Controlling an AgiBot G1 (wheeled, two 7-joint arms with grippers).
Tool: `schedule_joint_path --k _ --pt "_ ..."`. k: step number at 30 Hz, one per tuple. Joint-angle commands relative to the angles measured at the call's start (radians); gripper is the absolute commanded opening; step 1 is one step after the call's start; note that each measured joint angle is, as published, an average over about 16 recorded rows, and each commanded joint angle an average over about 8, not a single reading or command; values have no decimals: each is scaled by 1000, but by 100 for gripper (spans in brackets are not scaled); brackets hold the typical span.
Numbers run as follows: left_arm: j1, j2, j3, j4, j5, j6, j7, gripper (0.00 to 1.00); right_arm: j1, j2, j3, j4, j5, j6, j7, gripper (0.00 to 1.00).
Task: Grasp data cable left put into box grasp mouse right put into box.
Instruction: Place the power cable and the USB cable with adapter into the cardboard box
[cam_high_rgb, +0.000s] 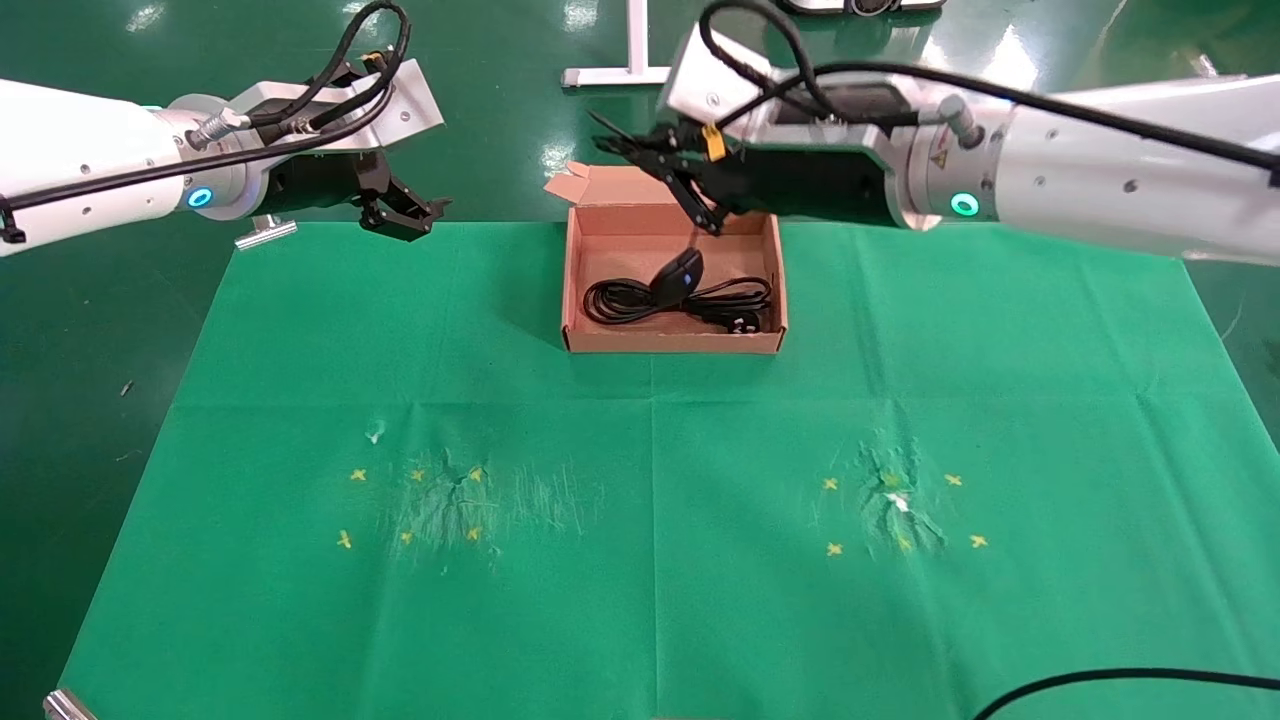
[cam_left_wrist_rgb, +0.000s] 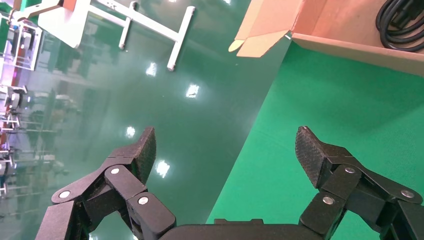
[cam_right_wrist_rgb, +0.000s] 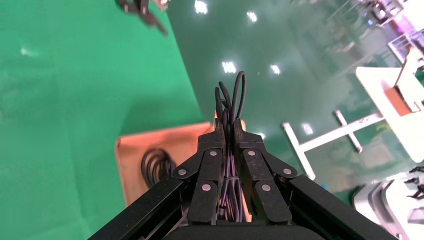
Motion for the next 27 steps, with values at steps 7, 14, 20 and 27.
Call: schedule_joint_path --k 7,14,20,27 --pt "6 -10 3 -48 62 10 -75 100 -26 -15 -12 -83 -33 48 -40 4" --pt "8 -16 5 -68 86 12 -97 100 -61 -42 1 -167 -38 135 -59 85" --pt "8 -16 5 -69 88 13 -98 100 -65 -43 5 -173 -35 143 -60 100" --pt "8 -15 5 -65 83 13 -96 100 -60 -37 3 -160 -35 132 -59 100"
